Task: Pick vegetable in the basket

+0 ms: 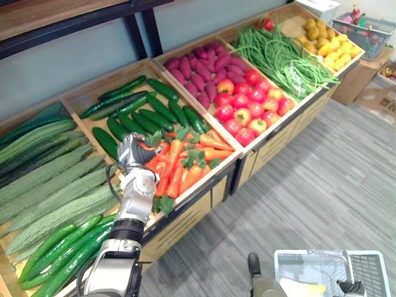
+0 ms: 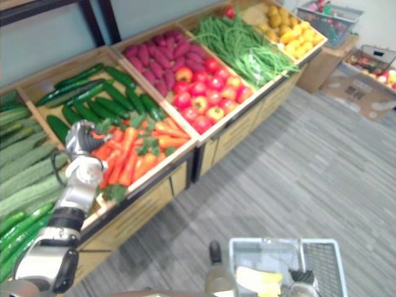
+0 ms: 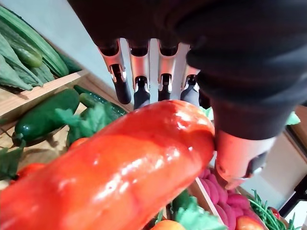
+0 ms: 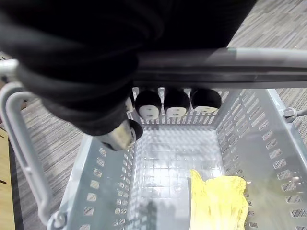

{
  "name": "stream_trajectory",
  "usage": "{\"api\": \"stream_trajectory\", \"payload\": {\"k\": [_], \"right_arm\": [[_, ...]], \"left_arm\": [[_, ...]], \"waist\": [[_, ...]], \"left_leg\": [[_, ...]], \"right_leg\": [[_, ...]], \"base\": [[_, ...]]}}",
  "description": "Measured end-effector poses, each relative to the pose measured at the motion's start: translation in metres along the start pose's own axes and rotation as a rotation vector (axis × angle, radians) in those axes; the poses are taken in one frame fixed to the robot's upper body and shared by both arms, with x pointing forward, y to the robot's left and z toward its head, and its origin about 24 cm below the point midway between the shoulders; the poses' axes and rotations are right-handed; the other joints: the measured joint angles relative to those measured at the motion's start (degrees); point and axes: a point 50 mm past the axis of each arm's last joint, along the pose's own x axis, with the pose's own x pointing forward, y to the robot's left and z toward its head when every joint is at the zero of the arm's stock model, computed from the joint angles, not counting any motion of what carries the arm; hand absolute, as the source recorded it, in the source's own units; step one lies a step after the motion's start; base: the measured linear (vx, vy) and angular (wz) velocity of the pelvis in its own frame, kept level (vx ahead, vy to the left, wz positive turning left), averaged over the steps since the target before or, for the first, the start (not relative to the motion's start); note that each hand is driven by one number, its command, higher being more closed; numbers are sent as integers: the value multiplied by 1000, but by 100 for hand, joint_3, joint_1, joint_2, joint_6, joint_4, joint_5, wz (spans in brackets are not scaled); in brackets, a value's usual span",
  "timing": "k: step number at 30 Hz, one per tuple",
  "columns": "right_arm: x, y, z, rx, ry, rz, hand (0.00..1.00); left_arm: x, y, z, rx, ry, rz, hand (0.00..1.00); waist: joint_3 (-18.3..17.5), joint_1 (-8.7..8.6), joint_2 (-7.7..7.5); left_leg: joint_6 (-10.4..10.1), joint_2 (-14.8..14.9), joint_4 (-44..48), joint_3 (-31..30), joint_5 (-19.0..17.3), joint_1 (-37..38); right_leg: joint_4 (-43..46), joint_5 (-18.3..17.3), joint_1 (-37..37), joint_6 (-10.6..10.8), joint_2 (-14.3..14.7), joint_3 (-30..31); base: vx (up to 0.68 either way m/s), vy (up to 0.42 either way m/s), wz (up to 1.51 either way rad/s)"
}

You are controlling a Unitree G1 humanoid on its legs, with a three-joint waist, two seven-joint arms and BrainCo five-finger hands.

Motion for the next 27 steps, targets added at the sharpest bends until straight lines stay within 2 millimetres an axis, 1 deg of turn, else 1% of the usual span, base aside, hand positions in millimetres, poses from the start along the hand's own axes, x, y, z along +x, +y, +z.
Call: {"api": "stream_trajectory", "payload": {"k": [5,8,11,13,18,23,25,27], "right_arm": [[0,0,-1,0,1,-1,100],[0,-1,-2,0,3,-2,100],[0,-1,-2,-1,2,-3,100],[0,-1,-1,-8,-2,-4,100],[0,-2,-2,-12,1,-4,100],[0,-3,-2,-28,-3,-6,100],[0,-4,-2,-37,-8,-9,100],[1,-6,-3,-47,-8,-12,100]], "left_arm": [[6,13,1,26,-31,39,100],[8,22,7,9,-57,96,100],[9,32,7,-138,-25,163,100],[6,37,-1,-323,52,228,100],[-5,33,-20,-564,205,277,100],[-14,27,-31,-699,293,294,100],[-22,22,-38,-724,325,292,100],[-36,11,-45,-758,378,262,100]], "waist": [[-30,19,48],[-49,28,81],[-54,24,82],[-71,21,91],[-129,13,97],[-230,2,87],[-285,-16,103],[-338,-18,104]], "left_leg": [[0,-3,2,-6,0,0],[0,-4,2,-26,0,3],[2,-6,8,-38,1,15],[4,-10,9,-39,2,18],[5,-13,6,-40,2,22],[6,-30,2,-44,2,32],[7,-38,1,-45,2,34],[10,-57,2,-56,1,34]], "right_leg": [[0,0,5,0,-4,-3],[0,0,29,0,-11,-25],[0,0,54,0,-16,-38],[-1,0,58,0,-20,-40],[-1,0,59,0,-20,-41],[-2,2,73,3,-37,-47],[-2,3,74,4,-45,-47],[-3,6,78,9,-65,-51]], "base": [[0,0,0],[0,0,4],[0,0,1],[0,0,0],[0,0,0],[0,0,0],[0,0,0],[0,0,0]]}}
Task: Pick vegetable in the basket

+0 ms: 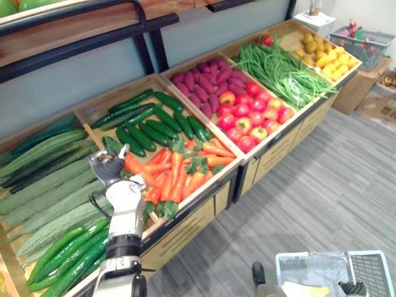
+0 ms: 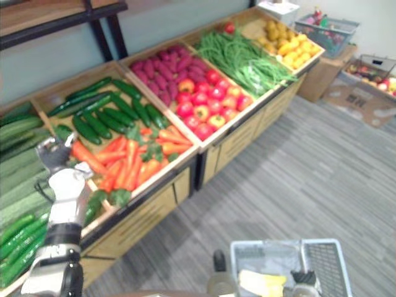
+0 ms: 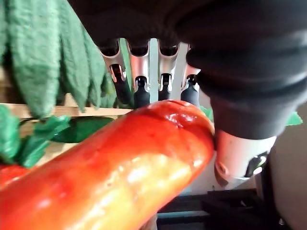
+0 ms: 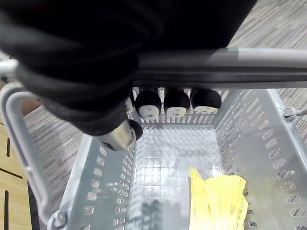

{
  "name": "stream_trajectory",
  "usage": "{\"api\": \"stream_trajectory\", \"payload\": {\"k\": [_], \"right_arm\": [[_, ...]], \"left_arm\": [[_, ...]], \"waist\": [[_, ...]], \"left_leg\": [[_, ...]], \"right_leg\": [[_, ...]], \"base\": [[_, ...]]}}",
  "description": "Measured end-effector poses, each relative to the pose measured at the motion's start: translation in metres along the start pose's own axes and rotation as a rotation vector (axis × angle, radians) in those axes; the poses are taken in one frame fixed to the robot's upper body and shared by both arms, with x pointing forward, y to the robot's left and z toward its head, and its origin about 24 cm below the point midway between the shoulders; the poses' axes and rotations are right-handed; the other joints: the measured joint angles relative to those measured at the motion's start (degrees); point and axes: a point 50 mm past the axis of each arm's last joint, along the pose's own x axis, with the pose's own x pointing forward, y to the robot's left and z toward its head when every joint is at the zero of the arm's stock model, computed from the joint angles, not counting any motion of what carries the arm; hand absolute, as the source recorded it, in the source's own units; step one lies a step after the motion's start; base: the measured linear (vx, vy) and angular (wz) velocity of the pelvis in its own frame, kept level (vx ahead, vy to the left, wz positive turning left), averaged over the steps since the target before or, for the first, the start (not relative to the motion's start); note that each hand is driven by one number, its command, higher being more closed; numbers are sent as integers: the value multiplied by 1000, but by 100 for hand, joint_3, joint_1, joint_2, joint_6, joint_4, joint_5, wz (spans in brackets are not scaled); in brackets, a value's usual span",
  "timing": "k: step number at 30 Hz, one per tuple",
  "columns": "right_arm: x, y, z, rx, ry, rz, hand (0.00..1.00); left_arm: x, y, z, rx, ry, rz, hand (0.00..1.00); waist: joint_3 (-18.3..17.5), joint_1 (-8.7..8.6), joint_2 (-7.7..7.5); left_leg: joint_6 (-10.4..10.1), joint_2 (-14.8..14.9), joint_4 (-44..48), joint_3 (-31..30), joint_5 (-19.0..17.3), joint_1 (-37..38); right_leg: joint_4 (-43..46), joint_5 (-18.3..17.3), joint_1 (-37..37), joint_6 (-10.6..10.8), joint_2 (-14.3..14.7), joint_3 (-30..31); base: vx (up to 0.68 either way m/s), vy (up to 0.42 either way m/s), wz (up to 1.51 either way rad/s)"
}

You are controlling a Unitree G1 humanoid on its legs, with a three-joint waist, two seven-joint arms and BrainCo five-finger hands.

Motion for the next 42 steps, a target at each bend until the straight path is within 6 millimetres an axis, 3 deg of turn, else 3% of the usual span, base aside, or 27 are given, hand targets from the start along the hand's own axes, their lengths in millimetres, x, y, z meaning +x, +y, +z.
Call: {"api": "stream_trajectory", "payload": {"k": [4,12,15,22,28,34,42], "right_arm": [[1,-3,1,-17,-7,-1,100],[4,-7,14,-73,-60,13,100],[6,-12,25,-84,-99,11,100],[16,-36,70,-161,-247,-30,100],[19,-51,105,-227,-343,-30,100],[11,-53,136,-309,-477,-8,100],[-1,-49,159,-310,-585,9,100]], "left_arm": [[-13,-3,-16,20,46,-59,100],[-45,-32,-8,-1,-13,-285,100],[-60,-48,-5,-8,-35,-401,100],[-97,-79,2,-59,-66,-671,100],[-150,-110,9,-86,-103,-985,100],[-209,-136,17,-140,-103,-1294,100],[-287,-149,33,-259,-88,-1619,100]], "waist": [[-15,5,-8],[-65,11,-20],[-70,7,-16],[-97,-61,28],[-110,43,49],[-111,87,-16],[-222,118,-45]], "left_leg": [[30,-48,11,-27,1,5],[52,-71,14,-27,-9,92],[61,-95,19,-18,-13,94],[108,-164,22,62,-39,179],[118,-196,37,239,-42,261],[135,-133,209,424,-122,270],[106,-49,222,601,-142,280]], "right_leg": [[-3,14,16,22,-52,-1],[-26,15,91,23,-67,15],[-25,22,86,35,-88,34],[0,50,102,78,-130,158],[6,139,79,84,-125,389],[8,132,83,44,-120,547],[158,64,-18,9,-56,557]], "base": [[0,0,0],[0,0,0],[-1,-1,-2],[5,5,-6],[-8,1,-15],[-62,-8,-15],[-15,-2,-5]]}}
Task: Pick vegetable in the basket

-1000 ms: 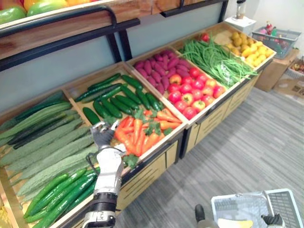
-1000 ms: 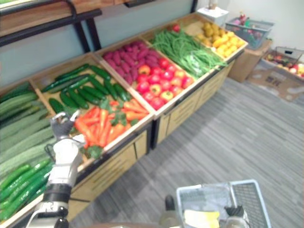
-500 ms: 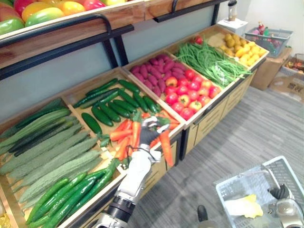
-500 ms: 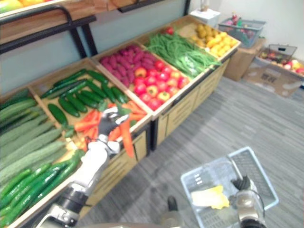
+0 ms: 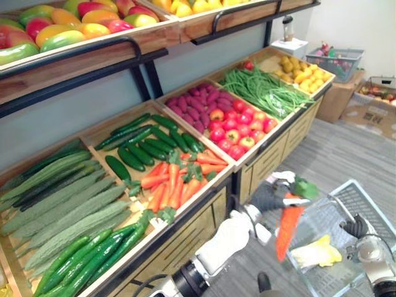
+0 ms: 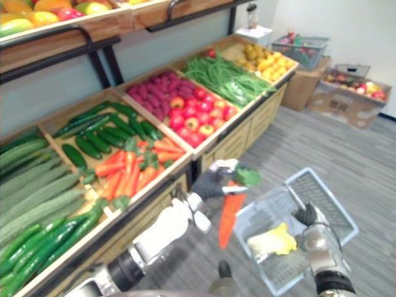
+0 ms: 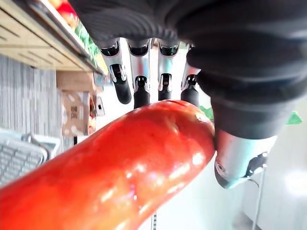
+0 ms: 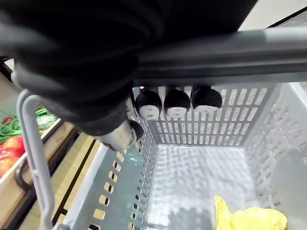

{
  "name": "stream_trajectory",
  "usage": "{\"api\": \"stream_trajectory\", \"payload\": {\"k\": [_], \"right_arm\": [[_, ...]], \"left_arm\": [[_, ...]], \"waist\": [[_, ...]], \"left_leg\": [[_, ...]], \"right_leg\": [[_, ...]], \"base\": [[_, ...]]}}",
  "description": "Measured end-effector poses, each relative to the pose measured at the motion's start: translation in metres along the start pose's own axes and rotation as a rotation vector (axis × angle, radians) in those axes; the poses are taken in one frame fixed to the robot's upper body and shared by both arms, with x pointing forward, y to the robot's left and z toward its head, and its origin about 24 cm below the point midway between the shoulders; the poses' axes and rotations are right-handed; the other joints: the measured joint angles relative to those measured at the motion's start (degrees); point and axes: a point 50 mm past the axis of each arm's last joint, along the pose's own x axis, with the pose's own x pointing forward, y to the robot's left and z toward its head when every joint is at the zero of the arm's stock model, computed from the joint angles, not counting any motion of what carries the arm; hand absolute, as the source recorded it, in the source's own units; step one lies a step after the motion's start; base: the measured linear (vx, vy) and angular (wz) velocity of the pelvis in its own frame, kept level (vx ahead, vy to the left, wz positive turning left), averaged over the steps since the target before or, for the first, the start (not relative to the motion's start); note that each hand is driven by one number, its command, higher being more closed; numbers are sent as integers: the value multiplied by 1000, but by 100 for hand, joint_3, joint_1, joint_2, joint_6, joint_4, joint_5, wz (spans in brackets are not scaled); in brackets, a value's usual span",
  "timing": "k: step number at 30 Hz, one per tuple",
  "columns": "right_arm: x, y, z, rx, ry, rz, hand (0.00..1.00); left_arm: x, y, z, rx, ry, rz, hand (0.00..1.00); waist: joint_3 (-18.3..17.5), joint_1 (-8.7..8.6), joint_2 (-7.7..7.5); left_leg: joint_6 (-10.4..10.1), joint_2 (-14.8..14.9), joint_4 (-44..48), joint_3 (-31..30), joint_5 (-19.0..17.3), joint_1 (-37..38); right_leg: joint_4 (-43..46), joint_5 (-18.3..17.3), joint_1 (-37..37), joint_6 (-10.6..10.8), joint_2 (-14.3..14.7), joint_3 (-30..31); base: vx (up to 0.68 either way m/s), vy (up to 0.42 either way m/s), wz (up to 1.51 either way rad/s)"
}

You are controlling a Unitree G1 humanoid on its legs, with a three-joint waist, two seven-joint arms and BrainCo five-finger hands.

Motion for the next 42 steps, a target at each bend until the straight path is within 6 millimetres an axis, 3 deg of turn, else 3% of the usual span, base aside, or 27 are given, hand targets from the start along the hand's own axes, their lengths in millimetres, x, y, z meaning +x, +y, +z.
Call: {"api": "stream_trajectory", "payload": {"k": [7,15,21,27,33,42], "right_arm": [[-3,11,21,128,-69,20,100],[-5,11,41,172,-146,33,100],[-8,11,53,237,-185,48,100],[-12,29,60,305,-198,108,100],[-17,44,62,337,-197,177,100],[-19,51,61,352,-193,246,100]], "left_arm": [[-1,-34,-5,-16,21,-146,100],[-6,-44,-25,10,109,-216,100],[-12,-37,-51,104,214,-199,100],[-13,-22,-72,297,304,-157,100],[5,-5,-69,411,289,-71,100],[10,-8,-66,483,265,-99,100]], "waist": [[-83,-4,-48],[-127,-10,-77],[-158,-67,-135],[-213,-115,-265],[-224,-214,-364],[-204,-262,-414]], "left_leg": [[-30,95,4,80,1,109],[-96,149,18,268,-43,199],[-113,182,5,361,-52,212],[-114,155,-1,379,-47,215],[-113,134,-6,369,-47,216],[-113,135,-6,384,-48,253]], "right_leg": [[75,15,5,-14,73,16],[76,-23,5,-65,160,178],[69,-27,-42,-76,214,230],[72,11,-95,-29,213,268],[73,12,-96,-25,200,277],[84,11,-92,-24,214,315]], "base": [[31,4,-4],[5,2,-12],[14,-1,-8],[35,14,-2],[0,0,0],[4,2,-1]]}}
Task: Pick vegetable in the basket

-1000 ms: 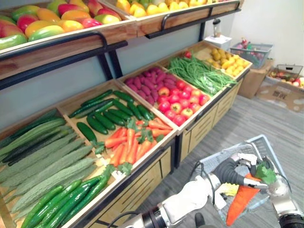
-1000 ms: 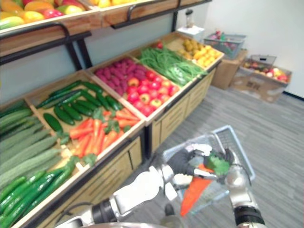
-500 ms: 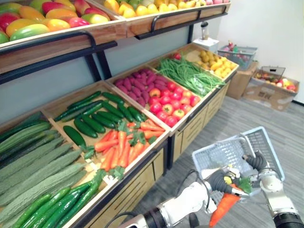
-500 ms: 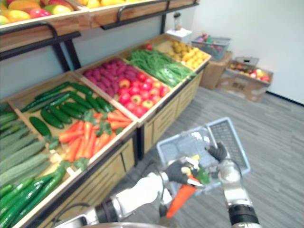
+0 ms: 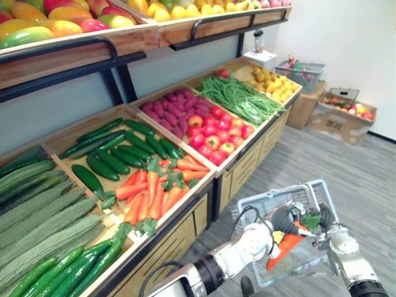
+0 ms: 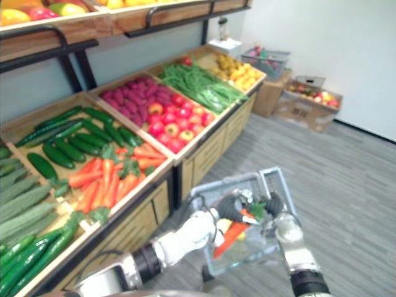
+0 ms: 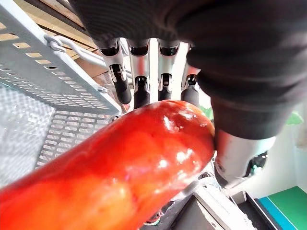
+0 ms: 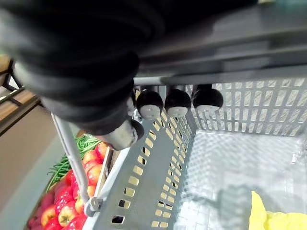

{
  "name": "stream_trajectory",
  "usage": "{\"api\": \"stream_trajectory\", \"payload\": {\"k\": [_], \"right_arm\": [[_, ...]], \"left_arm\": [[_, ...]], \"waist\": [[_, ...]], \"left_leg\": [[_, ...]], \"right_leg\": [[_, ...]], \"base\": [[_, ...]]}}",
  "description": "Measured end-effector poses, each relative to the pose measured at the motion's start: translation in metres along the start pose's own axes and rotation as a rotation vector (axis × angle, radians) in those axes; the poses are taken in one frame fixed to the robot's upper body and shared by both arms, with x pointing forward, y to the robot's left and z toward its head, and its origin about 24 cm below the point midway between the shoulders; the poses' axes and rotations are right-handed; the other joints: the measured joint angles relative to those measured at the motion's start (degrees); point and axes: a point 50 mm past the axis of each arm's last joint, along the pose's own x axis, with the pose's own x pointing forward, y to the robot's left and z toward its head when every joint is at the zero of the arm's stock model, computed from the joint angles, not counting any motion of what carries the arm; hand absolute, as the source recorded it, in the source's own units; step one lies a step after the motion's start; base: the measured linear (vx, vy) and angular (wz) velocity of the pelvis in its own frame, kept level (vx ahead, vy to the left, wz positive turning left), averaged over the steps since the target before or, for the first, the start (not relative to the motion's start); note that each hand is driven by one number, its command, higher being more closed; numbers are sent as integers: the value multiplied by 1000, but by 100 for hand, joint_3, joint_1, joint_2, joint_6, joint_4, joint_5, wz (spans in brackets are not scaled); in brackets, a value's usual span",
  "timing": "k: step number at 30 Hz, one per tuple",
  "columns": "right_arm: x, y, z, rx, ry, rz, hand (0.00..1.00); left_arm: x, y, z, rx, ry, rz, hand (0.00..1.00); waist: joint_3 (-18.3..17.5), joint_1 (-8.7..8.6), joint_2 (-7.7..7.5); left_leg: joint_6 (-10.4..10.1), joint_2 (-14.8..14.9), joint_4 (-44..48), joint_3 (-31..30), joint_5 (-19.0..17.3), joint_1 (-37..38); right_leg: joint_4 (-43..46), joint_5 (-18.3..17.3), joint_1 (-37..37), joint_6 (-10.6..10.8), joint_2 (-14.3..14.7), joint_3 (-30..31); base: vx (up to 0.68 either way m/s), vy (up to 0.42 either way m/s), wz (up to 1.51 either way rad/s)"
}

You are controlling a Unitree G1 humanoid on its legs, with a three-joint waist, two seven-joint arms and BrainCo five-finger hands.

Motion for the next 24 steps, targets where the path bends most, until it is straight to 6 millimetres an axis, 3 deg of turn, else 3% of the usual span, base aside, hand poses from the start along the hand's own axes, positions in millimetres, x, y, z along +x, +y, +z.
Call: {"api": "stream_trajectory", "payload": {"k": [10,24], "right_arm": [[1,5,6,-12,-25,80,100],[2,15,17,-32,-73,126,100]], "left_arm": [[9,5,-1,148,-2,60,100],[23,30,9,197,-2,229,100]], "waist": [[13,-70,-120],[15,-154,-137]], "left_leg": [[-8,1,-5,73,-7,25],[-32,37,-3,303,-25,60]], "right_leg": [[-1,-1,-24,-2,26,64],[67,-35,-151,-53,117,229]], "base": [[2,2,-3],[11,6,-7]]}}
